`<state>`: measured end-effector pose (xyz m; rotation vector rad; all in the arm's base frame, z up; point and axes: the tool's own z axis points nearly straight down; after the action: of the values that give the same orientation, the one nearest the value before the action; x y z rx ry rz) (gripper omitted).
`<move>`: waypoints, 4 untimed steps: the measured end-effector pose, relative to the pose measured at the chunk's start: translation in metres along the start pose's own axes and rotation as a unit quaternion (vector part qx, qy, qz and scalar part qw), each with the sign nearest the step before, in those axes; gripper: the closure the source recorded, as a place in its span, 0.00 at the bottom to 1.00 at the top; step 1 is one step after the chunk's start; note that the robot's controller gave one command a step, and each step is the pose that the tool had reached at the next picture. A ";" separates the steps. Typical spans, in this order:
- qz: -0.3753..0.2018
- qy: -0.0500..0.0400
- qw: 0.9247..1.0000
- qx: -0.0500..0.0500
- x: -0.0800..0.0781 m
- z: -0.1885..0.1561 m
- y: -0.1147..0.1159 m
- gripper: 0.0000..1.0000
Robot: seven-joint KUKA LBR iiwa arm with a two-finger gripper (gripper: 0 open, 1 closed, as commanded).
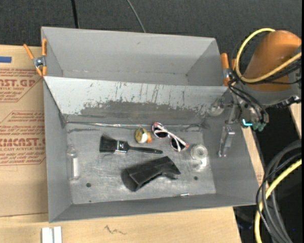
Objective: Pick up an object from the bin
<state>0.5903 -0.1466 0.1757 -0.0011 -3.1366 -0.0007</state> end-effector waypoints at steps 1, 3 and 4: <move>-0.001 -0.004 1.000 0.001 -0.002 -0.004 0.001 0.00; 0.090 -0.002 0.996 0.000 0.009 0.058 0.003 0.00; 0.165 -0.003 0.986 -0.001 0.035 0.055 -0.003 0.00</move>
Offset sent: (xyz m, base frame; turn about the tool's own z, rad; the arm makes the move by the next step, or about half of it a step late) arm -0.0035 0.0234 -0.1057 0.3055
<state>0.5554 -0.1499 0.1209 -0.5189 -3.0997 -0.0014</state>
